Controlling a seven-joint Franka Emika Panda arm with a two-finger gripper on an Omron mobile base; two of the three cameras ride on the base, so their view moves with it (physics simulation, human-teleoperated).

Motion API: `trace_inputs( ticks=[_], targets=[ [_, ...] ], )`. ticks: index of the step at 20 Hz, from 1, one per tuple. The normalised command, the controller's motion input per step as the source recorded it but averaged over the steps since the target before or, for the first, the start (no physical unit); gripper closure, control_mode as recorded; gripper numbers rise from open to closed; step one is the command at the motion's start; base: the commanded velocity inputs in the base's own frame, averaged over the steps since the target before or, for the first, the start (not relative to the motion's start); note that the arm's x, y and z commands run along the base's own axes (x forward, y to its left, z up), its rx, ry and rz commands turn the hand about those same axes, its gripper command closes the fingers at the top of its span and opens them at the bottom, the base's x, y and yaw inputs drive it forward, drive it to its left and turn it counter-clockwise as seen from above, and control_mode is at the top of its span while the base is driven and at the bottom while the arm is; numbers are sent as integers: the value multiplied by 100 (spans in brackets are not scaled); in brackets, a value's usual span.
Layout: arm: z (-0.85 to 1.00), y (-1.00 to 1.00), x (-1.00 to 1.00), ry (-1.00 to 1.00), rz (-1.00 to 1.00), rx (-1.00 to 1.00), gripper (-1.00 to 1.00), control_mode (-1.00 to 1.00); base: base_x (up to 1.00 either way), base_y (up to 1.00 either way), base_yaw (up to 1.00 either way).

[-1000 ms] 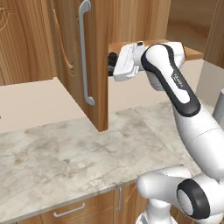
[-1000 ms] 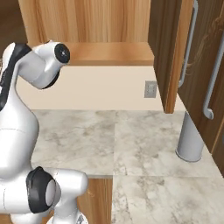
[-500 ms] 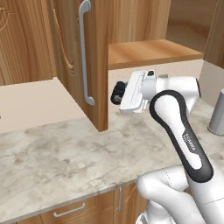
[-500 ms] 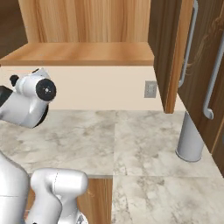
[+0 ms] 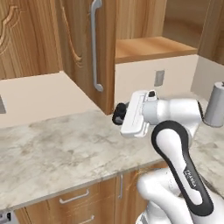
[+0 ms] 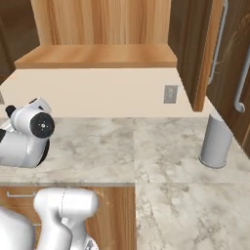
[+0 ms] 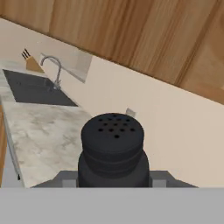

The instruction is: Collect the turmeric, ketchup, and shaker from the cabinet and place them next to the stove.

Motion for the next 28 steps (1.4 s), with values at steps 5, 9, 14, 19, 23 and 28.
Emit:
trace_inputs(
  ticks=[5,9,14,19,23,28],
  targets=[
    [0,0,0,0,0,0,100,100,-52,7,-39],
    [0,0,0,0,0,0,100,100,-48,-3,-58],
    [0,0,0,0,0,0,100,100,-47,0,-64],
    [0,0,0,0,0,0,100,100,-35,0,-66],
    [0,0,0,0,0,0,100,100,-15,-11,-66],
    [0,0,0,0,0,0,100,100,0,-51,-59]
  ],
)
